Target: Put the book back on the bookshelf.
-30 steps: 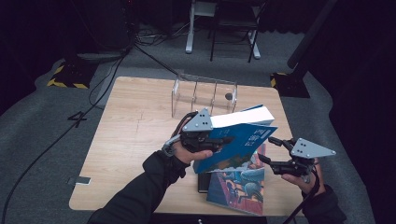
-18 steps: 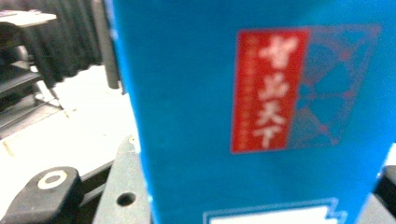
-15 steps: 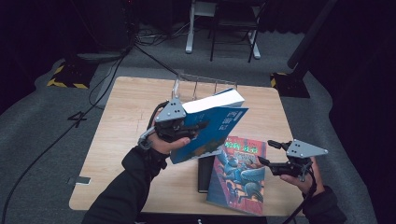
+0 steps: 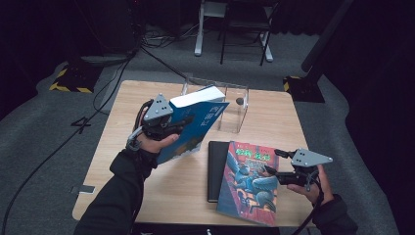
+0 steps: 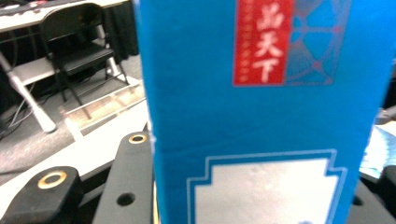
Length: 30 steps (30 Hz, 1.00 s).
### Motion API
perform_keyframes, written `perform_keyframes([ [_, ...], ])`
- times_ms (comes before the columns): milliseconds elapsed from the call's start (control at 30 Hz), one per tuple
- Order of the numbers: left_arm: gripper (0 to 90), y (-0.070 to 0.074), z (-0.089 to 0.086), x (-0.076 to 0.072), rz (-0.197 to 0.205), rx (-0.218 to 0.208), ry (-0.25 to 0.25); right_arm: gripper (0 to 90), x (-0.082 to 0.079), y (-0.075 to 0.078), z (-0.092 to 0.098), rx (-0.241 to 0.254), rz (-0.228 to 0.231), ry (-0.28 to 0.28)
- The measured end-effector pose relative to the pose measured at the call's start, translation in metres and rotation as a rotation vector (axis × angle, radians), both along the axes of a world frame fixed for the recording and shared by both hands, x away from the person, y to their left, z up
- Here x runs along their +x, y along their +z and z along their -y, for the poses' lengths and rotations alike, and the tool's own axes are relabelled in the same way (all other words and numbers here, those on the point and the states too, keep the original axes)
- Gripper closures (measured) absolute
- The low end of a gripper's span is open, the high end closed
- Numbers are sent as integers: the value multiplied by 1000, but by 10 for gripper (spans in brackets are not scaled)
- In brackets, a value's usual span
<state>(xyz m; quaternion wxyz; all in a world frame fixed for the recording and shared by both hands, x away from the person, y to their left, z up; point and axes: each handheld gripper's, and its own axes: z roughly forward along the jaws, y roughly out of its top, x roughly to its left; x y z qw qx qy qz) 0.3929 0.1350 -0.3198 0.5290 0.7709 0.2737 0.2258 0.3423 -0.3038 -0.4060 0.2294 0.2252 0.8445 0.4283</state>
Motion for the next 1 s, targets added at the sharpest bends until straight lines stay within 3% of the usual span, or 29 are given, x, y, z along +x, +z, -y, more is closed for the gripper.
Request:
perform_keyframes([
  [200,609,-4,-2,20,-19,13,60,333,2,-5,-2,-16,-15,1],
  [333,609,-4,-4,32,-30,-3,105,333,3,-7,-2,-18,-21,-1],
  [600,610,2,-3,51,-17,-6,166,333,3,-9,-2,-30,-24,-7],
  [1000,609,3,16,78,4,10,238,333,4,-12,-3,-48,-29,-4],
])
